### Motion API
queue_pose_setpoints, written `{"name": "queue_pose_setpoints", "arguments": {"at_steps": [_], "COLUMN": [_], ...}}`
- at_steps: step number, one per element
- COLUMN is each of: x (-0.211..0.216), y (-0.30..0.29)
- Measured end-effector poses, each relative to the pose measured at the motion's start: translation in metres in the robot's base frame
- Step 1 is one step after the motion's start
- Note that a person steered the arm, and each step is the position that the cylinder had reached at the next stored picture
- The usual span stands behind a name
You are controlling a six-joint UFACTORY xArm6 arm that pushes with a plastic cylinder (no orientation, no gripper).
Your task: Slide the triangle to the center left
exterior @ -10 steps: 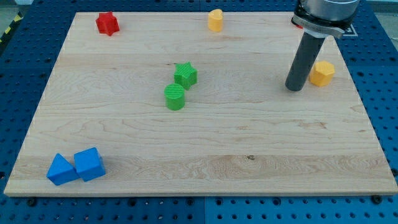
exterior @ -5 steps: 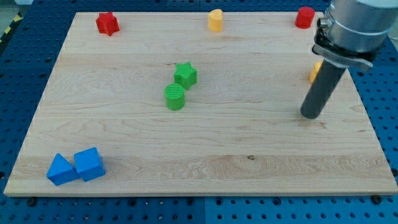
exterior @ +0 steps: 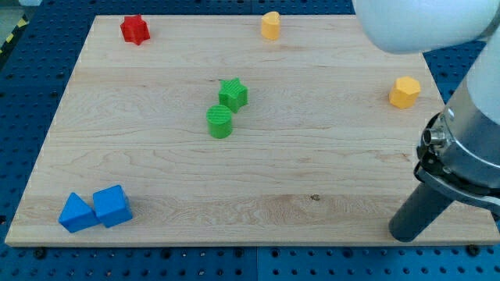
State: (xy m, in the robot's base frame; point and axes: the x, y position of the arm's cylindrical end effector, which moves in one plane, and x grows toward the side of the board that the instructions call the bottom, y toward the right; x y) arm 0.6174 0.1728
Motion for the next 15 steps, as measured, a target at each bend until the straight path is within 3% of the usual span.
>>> {"name": "queue_pose_setpoints", "arguments": {"at_steps": [7, 10, 11, 12, 13, 15], "x": [0.001, 0.001, 0.001, 0.001, 0.001, 0.000], "y": [-0.204, -0.242, -0.277, -0.356, -0.382, -0.399]}}
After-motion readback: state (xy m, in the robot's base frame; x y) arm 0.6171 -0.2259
